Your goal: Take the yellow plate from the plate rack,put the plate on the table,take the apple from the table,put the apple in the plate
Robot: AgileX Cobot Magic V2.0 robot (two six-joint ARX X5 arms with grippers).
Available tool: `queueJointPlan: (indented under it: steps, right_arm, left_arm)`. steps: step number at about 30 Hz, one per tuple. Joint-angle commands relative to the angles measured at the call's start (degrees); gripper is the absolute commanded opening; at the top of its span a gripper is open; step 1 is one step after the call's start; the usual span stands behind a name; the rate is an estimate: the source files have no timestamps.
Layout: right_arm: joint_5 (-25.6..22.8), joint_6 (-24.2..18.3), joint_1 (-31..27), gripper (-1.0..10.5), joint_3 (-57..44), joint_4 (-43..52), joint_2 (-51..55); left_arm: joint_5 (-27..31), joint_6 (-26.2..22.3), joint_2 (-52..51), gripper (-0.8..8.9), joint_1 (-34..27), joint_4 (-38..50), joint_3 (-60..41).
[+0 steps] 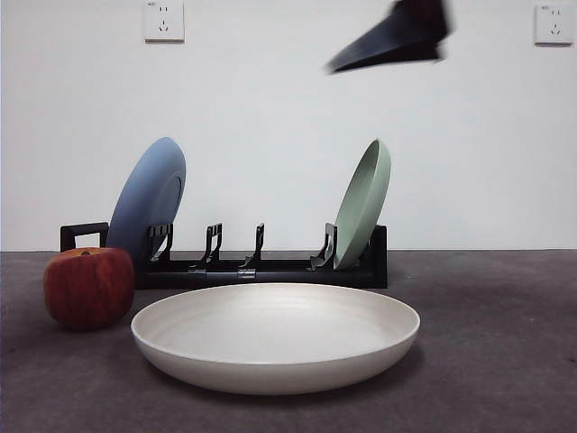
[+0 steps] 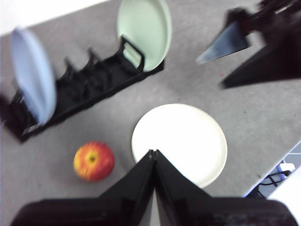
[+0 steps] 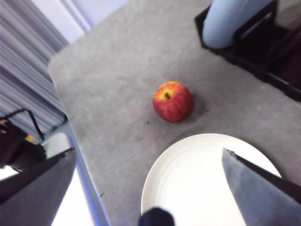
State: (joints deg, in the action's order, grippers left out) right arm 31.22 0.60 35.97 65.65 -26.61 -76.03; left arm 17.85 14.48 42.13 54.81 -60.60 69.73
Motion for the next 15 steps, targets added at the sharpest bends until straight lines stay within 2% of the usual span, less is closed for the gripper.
queueJointPlan:
  steps: [1,9,15]
  right_arm:
    - [-1.7,-2.1,2.8,5.7,5.3,-0.3,-6.4]
    - [-9.4,-7.5,8.9,5.7,26.0,-9.7,-25.6]
    - [-13.8,-8.2,12.1,6.6,39.5,-13.2,-38.5]
  left_arm:
    - [0.2,3.5,-1.8,-0.07,-0.1,-2.0,-0.3]
    - [0.2,4.8,-4.4,-0.07,-0.1,-9.7,-0.3]
    - [0.2,4.6,-5.0,-0.07,-0.1,-11.4,-0.3]
